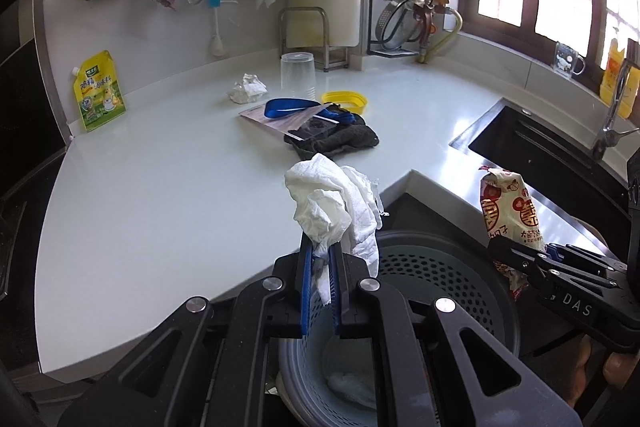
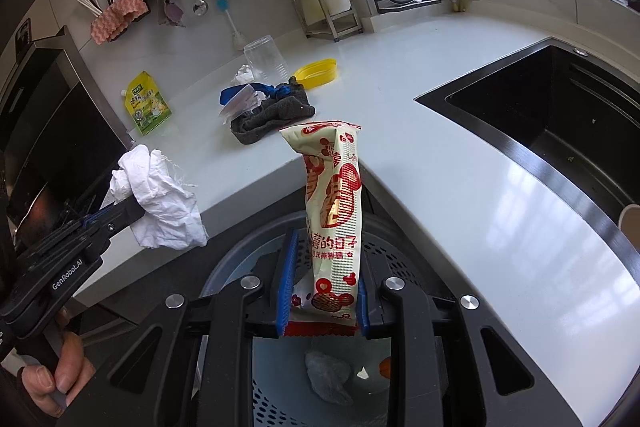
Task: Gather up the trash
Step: 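Carry the tissue and snack wrapper over the grey trash bin with both grippers, then open both grippers to drop the tissue and wrapper into the bin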
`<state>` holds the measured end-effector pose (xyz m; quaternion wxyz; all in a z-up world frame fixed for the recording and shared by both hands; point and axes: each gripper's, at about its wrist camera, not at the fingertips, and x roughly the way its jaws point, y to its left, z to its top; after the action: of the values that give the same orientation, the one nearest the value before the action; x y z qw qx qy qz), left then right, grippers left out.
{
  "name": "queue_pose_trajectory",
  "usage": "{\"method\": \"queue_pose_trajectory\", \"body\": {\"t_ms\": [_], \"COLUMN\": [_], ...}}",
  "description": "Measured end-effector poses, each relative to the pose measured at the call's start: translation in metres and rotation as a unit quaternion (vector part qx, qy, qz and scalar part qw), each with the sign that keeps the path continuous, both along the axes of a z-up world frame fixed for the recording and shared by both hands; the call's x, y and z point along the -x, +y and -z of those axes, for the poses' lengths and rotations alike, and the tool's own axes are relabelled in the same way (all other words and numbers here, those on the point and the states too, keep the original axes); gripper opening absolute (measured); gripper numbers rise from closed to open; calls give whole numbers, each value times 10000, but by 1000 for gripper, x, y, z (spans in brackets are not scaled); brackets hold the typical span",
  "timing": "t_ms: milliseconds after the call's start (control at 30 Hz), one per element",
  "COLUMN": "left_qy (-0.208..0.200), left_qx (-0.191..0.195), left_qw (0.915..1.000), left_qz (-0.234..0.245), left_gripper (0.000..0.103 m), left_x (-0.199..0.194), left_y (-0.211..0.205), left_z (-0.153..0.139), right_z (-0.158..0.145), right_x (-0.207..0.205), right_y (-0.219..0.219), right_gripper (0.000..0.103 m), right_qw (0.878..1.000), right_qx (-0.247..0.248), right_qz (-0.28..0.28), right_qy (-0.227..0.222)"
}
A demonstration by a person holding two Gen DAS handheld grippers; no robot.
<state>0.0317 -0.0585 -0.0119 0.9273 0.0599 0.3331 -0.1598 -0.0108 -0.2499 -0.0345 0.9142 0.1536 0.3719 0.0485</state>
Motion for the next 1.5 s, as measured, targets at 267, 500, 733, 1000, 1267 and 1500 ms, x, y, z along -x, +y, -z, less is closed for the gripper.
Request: {"method": "queue_pose_trajectory", "body": {"t_ms": [267, 500, 733, 1000, 1267, 1500], "left_qy": [246, 570, 805, 978, 1066, 982], "left_qx": [-59, -21, -29, -2, 8, 48], "left_qw": [9993, 9981, 9966, 9950, 9942, 9952], "left_qz": [265, 243, 174, 177, 156, 20], "left_gripper": [8, 8, 8, 9, 12, 53], "left_x": [28, 28, 26, 23, 21, 21], "left_y": [-15, -14, -11, -10, -8, -2], "left_z": [24, 45, 61, 69, 73, 71], "right_z": [20, 38, 49, 55, 62, 58], "right_x": [29, 37, 40, 39, 37, 40], "right_y": [8, 11, 19, 21, 21, 16], "right_gripper": [24, 24, 25, 25, 25, 38], "right_qw": [9994, 9986, 9978, 9972, 9968, 9976], "right_qx": [200, 193, 173, 165, 184, 183], "right_qz": [-179, -214, -305, -340, -326, -197], "right_qy": [219, 439, 563, 642, 711, 635]}}
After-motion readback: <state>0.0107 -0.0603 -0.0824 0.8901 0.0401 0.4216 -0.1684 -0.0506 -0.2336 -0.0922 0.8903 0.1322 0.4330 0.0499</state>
